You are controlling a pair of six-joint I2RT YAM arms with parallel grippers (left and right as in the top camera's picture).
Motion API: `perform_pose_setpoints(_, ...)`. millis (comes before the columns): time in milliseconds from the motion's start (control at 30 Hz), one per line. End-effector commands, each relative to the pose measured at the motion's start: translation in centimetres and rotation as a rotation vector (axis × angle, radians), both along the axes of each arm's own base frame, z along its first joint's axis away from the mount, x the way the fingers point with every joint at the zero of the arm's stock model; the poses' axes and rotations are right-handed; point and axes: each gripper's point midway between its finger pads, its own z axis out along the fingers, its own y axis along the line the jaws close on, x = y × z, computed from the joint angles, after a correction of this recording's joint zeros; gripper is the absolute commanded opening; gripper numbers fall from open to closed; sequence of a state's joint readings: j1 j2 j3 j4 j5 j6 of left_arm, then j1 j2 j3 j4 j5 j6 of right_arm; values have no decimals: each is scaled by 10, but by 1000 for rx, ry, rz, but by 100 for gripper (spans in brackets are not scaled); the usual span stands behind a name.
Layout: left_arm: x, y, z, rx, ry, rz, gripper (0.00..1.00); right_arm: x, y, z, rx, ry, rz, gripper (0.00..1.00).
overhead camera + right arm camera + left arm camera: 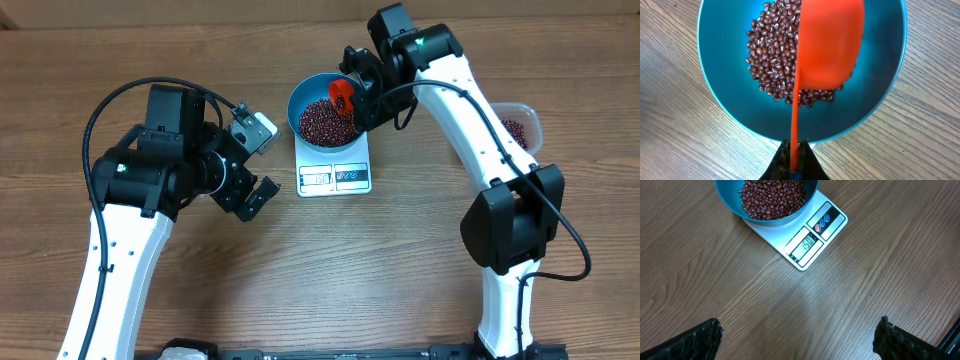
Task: Scoop item into bowl and weigh 150g on scale
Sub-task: 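Tilt the scoop over the bowl to pour beans with the right gripper, then carry the empty red scoop right over the bean tub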
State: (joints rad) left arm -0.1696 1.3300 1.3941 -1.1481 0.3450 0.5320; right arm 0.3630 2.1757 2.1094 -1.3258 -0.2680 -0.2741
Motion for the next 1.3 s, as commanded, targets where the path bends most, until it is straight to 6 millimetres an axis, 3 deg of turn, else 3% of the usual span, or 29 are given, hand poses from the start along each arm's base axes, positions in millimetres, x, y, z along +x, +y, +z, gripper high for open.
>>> perform_pose_setpoints(0, 2, -3, 4, -5, -16, -26, 100, 4, 3, 33, 51, -71, 8, 4)
perform_pose_setpoints(200, 2, -3, 4, -5, -16, -26, 100, 3, 4, 33, 59, -61, -11, 4)
perform_pose_setpoints(567, 2, -3, 4, -5, -16, -26, 100, -19, 13, 34, 123, 38, 11, 4)
perform_pose_setpoints(900, 2, -3, 4, -5, -16, -26, 100, -30, 18, 48, 178, 64, 23, 4)
perform_pose_setpoints(1067, 2, -3, 4, -5, -16, -26, 100, -31, 7, 69, 234, 52, 0, 4)
perform_pose_setpoints(1267, 2, -3, 4, -5, -16, -26, 100, -27, -37, 87, 262, 58, -103, 4)
